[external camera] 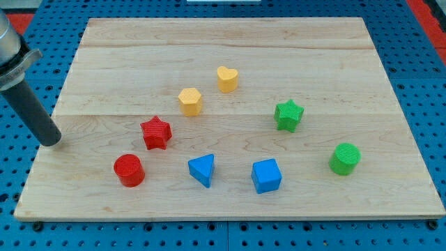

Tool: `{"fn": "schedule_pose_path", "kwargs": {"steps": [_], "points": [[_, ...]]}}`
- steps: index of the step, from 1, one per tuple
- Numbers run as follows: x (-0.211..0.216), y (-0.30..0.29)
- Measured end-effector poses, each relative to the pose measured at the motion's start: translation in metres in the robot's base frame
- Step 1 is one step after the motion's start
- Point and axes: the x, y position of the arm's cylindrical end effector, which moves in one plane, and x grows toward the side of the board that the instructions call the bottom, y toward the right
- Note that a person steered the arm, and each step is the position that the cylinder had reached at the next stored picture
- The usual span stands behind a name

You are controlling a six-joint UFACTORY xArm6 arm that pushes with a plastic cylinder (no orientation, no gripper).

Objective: Place the yellow hexagon diagonally to top right of the yellow heart

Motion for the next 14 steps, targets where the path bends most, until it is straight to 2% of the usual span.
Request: {"fn": "schedule_pose_path", "kwargs": {"steps": [1, 2, 6, 8, 10, 11, 13, 14], "points": [[-0.007, -0.001], [-0.036, 0.032], [-0.066, 0.246], [-0.115, 0.289], [-0.155, 0.387], [-0.177, 0.374], [-0.138, 0.365], [-0.154, 0.331]]}}
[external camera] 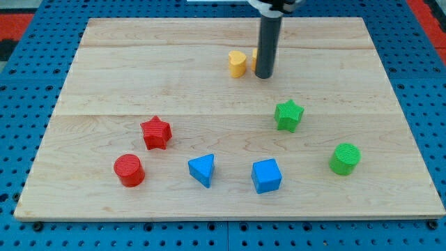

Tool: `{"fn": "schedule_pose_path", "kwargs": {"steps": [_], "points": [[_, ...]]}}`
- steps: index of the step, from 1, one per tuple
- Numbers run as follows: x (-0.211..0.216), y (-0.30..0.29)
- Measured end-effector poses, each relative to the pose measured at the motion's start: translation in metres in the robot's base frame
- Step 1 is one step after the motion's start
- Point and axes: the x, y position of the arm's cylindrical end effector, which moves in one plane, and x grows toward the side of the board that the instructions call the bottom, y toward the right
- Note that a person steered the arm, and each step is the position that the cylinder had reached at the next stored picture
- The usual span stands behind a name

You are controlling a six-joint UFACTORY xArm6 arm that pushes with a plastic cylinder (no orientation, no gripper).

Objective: Place the yellow hexagon diagonally to top right of the yellow heart

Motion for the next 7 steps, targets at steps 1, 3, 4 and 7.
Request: {"fn": "schedule_pose_path", "kwargs": {"steps": [1, 3, 4, 7], "points": [[-0.027, 0.009], [-0.063, 0.091], [-0.055, 0.095], [-0.03, 0.087]]}}
